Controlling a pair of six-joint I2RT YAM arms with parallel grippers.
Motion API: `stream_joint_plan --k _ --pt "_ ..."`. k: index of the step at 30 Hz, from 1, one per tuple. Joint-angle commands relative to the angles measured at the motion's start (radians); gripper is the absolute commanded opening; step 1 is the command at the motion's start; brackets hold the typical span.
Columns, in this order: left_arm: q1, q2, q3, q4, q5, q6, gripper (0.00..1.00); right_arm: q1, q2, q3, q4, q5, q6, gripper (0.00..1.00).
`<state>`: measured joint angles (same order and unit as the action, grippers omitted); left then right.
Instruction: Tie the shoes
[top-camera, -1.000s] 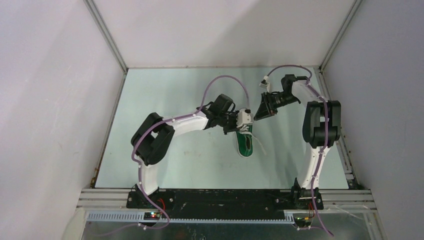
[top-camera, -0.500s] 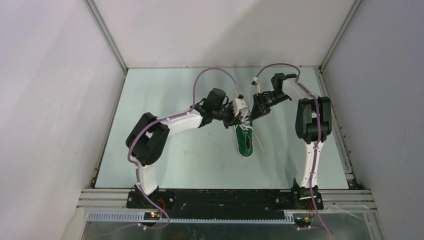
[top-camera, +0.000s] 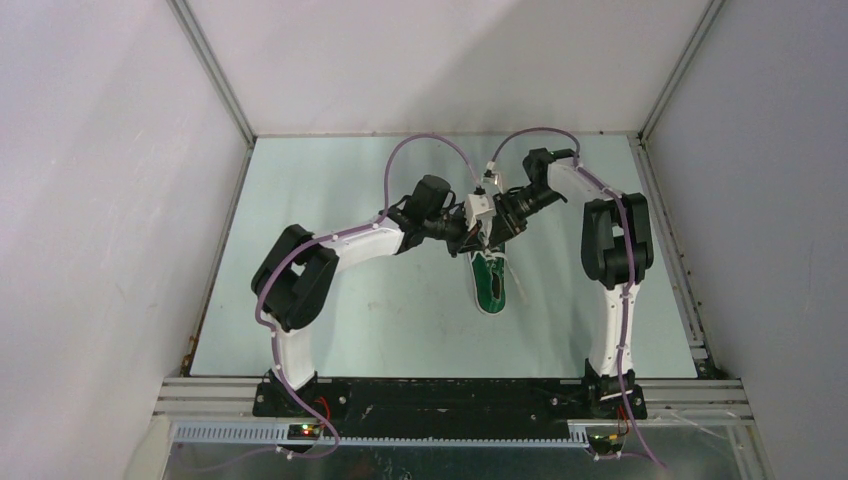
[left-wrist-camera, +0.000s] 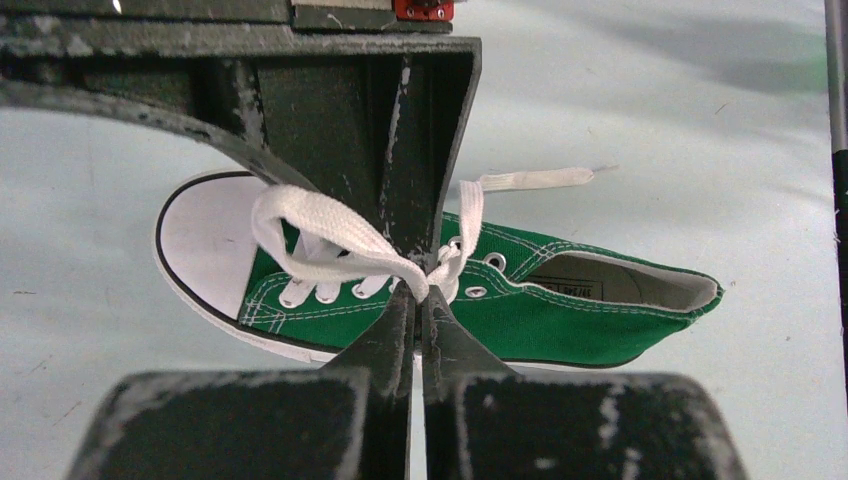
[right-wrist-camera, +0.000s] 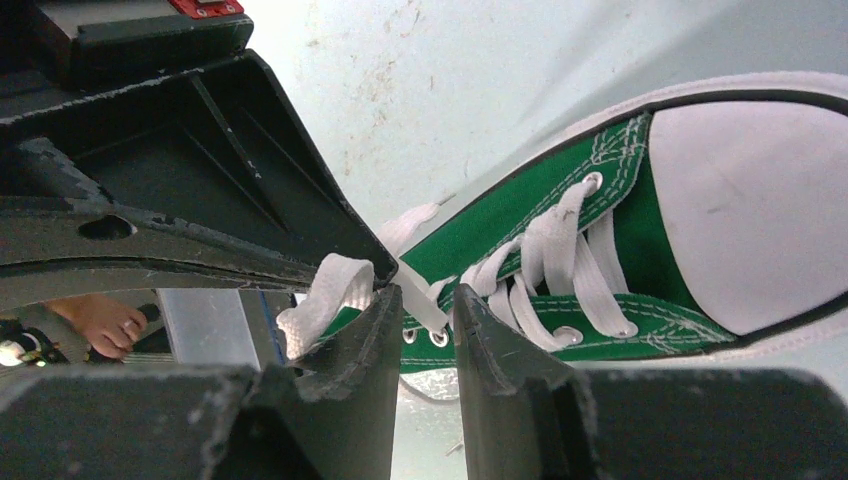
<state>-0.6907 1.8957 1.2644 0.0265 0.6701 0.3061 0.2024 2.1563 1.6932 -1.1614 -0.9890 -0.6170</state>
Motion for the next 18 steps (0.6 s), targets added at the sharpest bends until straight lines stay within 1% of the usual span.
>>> stream_joint_plan --k 1,10,18 --pt "0.007 -0.021 0.026 -0.007 0.03 0.008 0.0 0.019 -0.004 -0.004 0.003 0.008 -0.056 0.29" --pt "0.007 -0.026 0.013 0.001 0.021 -0.006 0.01 0.026 -0.027 -0.065 0.001 0.021 -0.1 0.3" --pt "0.007 -0.023 0.009 -0.012 0.022 0.005 0.02 0.025 -0.03 -0.076 -0.032 -0.027 -0.151 0.34"
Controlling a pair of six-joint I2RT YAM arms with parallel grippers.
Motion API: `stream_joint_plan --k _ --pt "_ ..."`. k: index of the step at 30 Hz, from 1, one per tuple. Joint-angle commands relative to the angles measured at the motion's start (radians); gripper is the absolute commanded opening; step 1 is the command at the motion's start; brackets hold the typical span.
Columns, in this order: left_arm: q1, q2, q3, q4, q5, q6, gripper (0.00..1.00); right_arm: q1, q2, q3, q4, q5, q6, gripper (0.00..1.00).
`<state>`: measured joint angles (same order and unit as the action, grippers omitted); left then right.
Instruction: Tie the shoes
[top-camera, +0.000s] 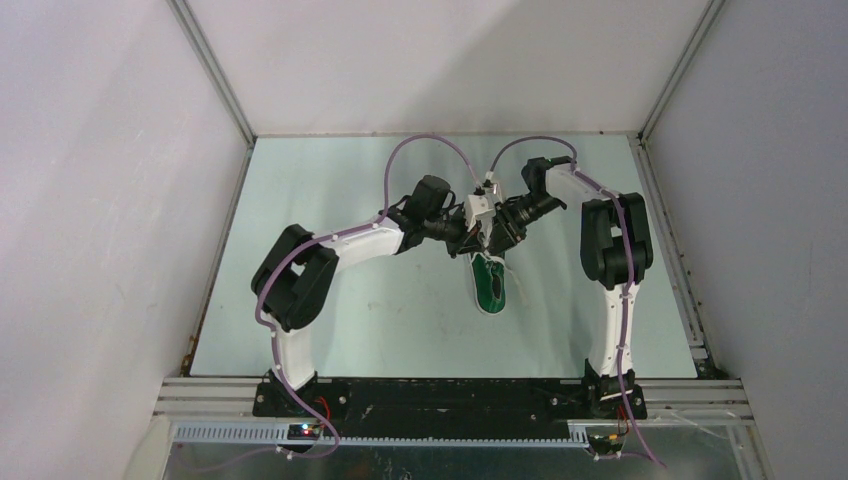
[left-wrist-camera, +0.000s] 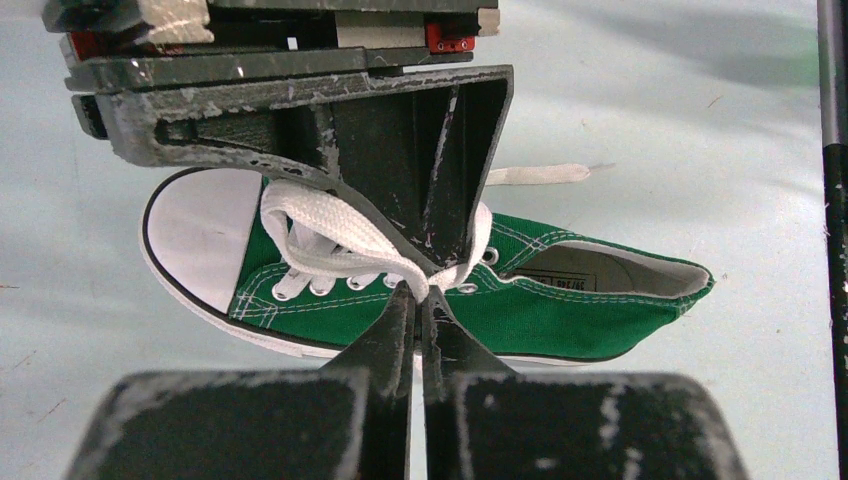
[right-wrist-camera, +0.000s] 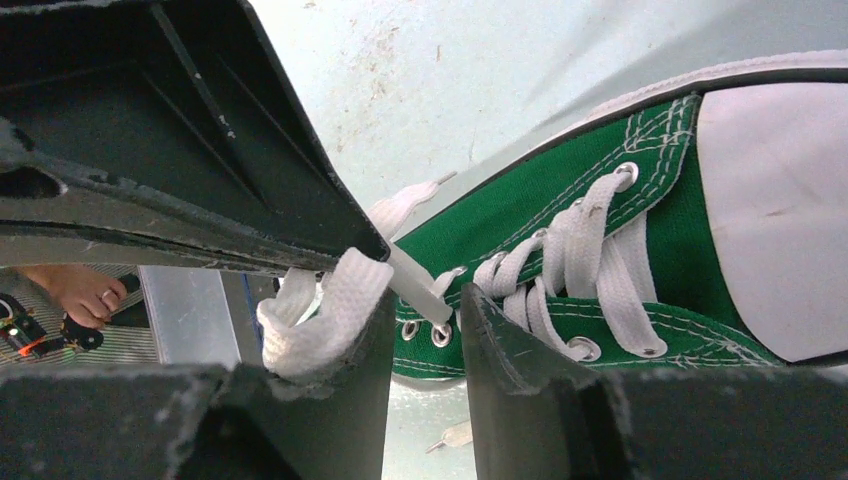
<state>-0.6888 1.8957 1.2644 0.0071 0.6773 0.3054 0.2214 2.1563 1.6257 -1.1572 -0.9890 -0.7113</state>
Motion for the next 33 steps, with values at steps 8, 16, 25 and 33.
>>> stream_joint_plan --k 8,16,25,33 --pt "0.005 -0.027 0.003 -0.001 0.016 0.015 0.02 0.003 -0.04 -0.01 -0.007 -0.025 -0.046 0.31" --pt "0.004 -0.019 0.005 0.0 0.027 0.019 0.02 0.0 -0.065 -0.028 0.078 0.016 0.058 0.05" --pt "-0.009 0.017 0.029 -0.001 -0.032 0.011 0.02 -0.059 -0.122 -0.066 0.117 -0.023 0.143 0.01" --pt "-0.032 0.029 0.026 0.047 -0.134 -0.033 0.0 -0.077 -0.121 -0.093 0.108 -0.061 0.147 0.01"
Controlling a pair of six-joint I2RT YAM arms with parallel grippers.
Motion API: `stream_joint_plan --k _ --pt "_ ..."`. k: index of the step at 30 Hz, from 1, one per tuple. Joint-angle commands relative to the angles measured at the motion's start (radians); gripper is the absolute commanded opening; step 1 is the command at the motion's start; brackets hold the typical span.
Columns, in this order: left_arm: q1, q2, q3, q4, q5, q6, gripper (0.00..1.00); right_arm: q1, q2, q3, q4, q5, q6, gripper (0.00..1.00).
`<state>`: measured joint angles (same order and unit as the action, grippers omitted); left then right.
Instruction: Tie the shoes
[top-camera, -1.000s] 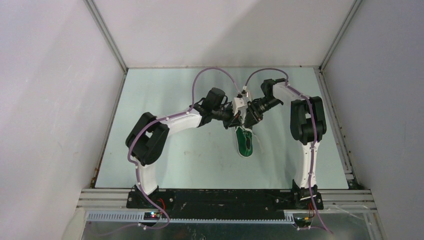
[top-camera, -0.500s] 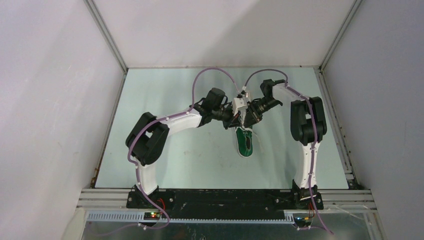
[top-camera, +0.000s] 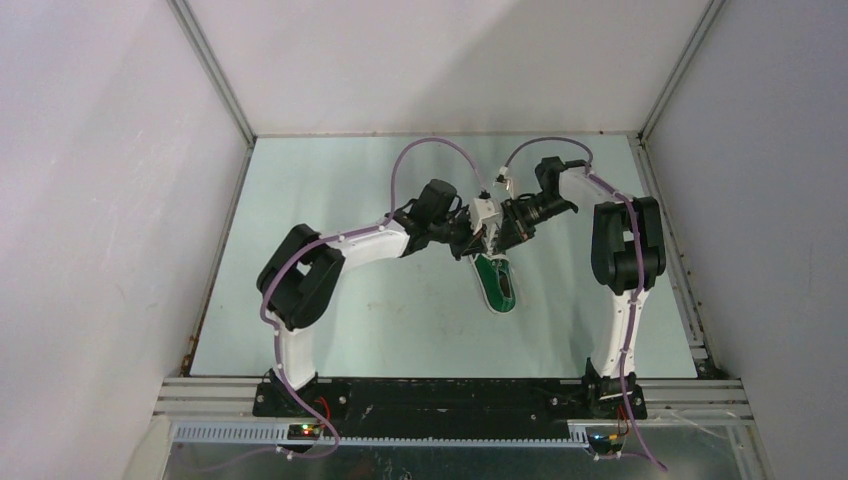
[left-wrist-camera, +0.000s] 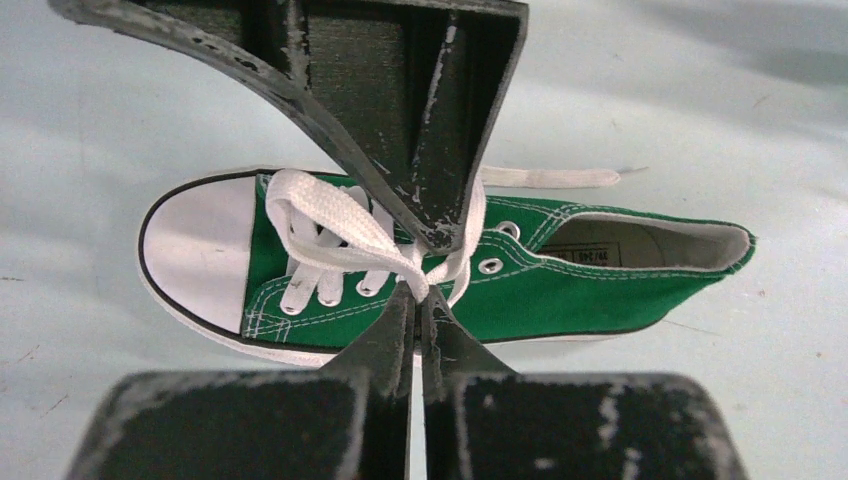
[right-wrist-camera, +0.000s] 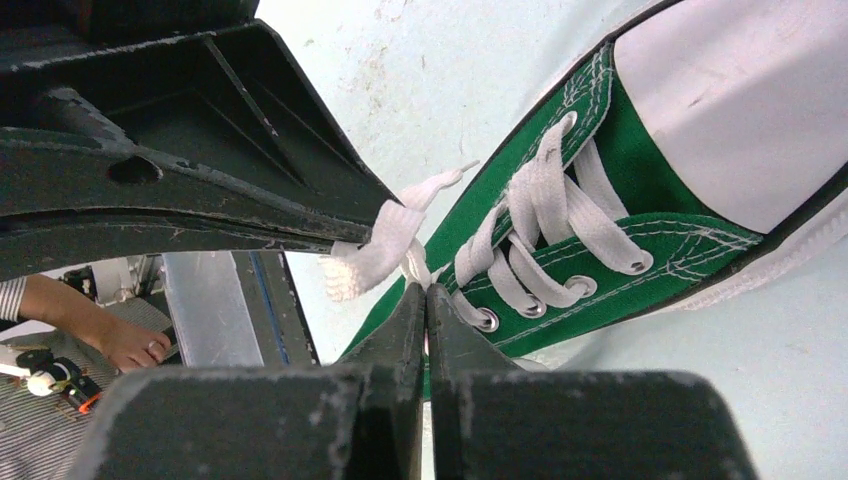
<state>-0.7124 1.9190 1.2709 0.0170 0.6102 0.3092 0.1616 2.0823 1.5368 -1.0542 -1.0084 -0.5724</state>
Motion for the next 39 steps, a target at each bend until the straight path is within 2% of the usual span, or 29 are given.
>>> stream_joint_plan --k 1,12,20,24,26,27,28,29,31,35,39 --pt "-0.01 0.006 0.01 0.047 -0.081 -0.049 0.0 -0.017 -0.047 -0.008 0.004 -0.046 0.011 0.01" --pt "-0.04 0.023 -0.018 0.125 -0.145 -0.045 0.0 -0.043 -0.039 -0.047 0.015 -0.13 0.078 0.01" --pt "-0.042 0.008 -0.054 0.147 -0.063 -0.068 0.0 -0.045 -0.019 -0.064 0.05 -0.151 0.153 0.01" --pt "-0.038 -0.031 -0.107 0.184 -0.07 -0.063 0.0 -0.045 -0.015 -0.066 0.067 -0.135 0.17 0.01" --pt "-0.032 -0.039 -0.117 0.196 -0.085 -0.073 0.07 -0.043 -0.014 -0.068 0.069 -0.133 0.173 0.01" --pt "-0.026 -0.038 -0.117 0.201 -0.085 -0.08 0.15 -0.042 -0.014 -0.069 0.069 -0.132 0.173 0.01" --pt "-0.023 -0.036 -0.115 0.204 -0.071 -0.093 0.19 -0.042 -0.014 -0.068 0.067 -0.13 0.174 0.01" --pt "-0.016 -0.031 -0.113 0.205 -0.062 -0.101 0.28 -0.043 -0.015 -0.067 0.068 -0.129 0.172 0.01" --pt "-0.008 -0.017 -0.101 0.2 -0.008 -0.121 0.38 -0.042 -0.015 -0.066 0.065 -0.125 0.167 0.01" --pt "0.005 0.03 -0.029 0.135 0.092 -0.143 0.46 -0.042 -0.013 -0.065 0.057 -0.125 0.16 0.01" --pt "0.02 0.078 0.024 0.112 0.191 -0.187 0.47 -0.042 -0.01 -0.06 0.047 -0.125 0.151 0.01"
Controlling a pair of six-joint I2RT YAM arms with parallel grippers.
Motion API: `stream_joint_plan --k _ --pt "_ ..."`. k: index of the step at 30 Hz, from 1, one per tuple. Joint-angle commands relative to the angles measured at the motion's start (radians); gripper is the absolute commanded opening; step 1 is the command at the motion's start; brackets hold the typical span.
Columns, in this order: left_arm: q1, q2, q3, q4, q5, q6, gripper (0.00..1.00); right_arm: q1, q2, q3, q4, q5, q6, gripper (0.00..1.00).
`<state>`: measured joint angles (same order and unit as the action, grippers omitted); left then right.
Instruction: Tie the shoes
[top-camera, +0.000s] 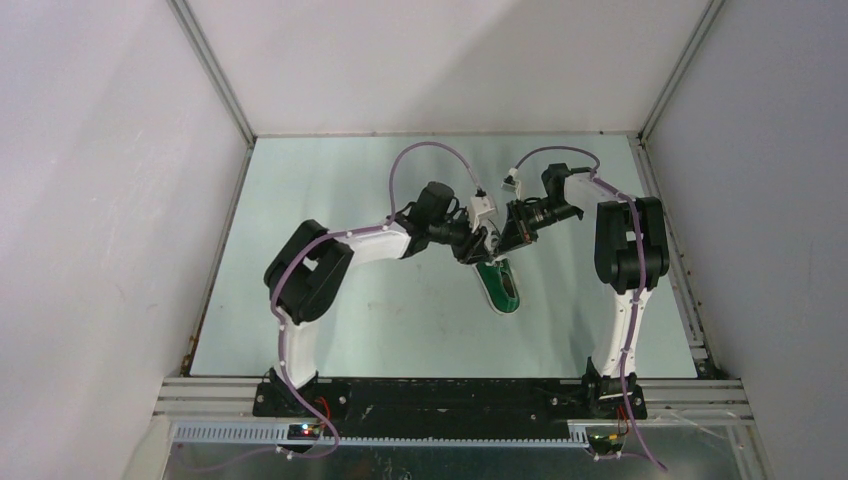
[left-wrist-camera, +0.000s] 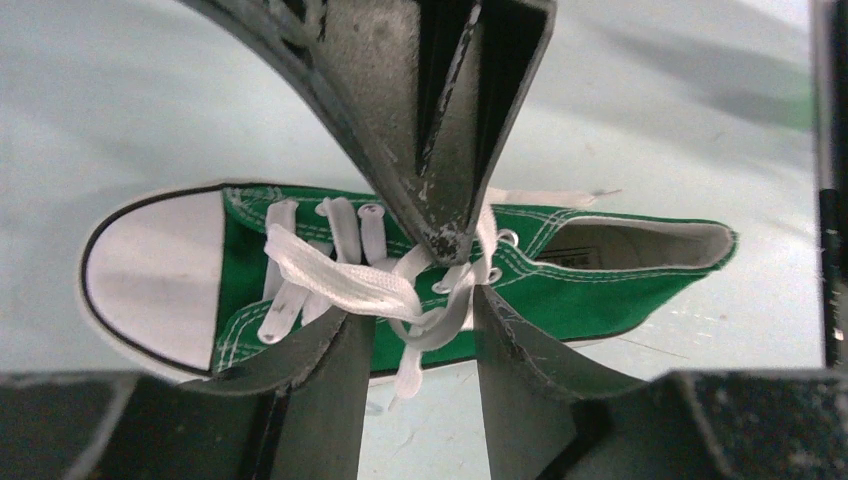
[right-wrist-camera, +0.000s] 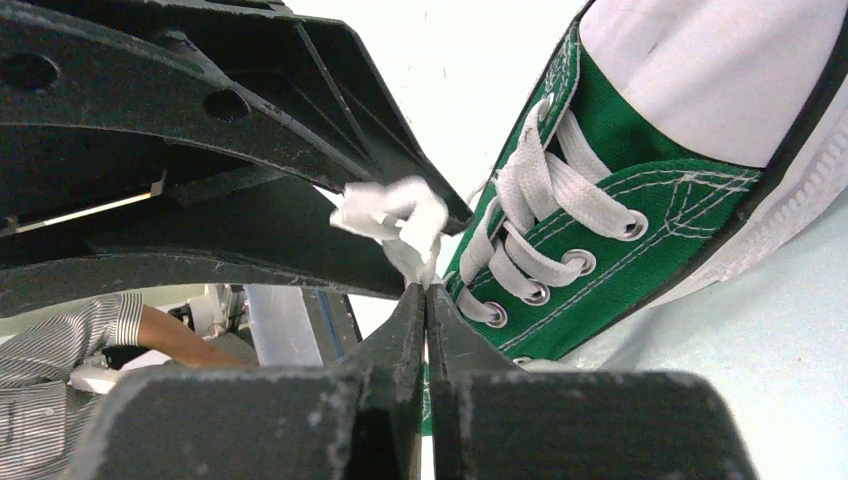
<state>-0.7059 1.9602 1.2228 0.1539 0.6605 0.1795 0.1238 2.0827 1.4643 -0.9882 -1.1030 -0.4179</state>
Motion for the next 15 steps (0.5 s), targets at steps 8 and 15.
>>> stream_joint_plan --k 8,15 --pt "0.016 0.084 0.121 -0.081 0.199 -0.061 0.44 -0.005 -0.009 0.02 -0.021 -0.029 -0.001 0.01" --pt "0.022 0.091 0.134 -0.108 0.212 -0.045 0.06 -0.004 -0.011 0.016 -0.021 -0.03 -0.002 0.01"
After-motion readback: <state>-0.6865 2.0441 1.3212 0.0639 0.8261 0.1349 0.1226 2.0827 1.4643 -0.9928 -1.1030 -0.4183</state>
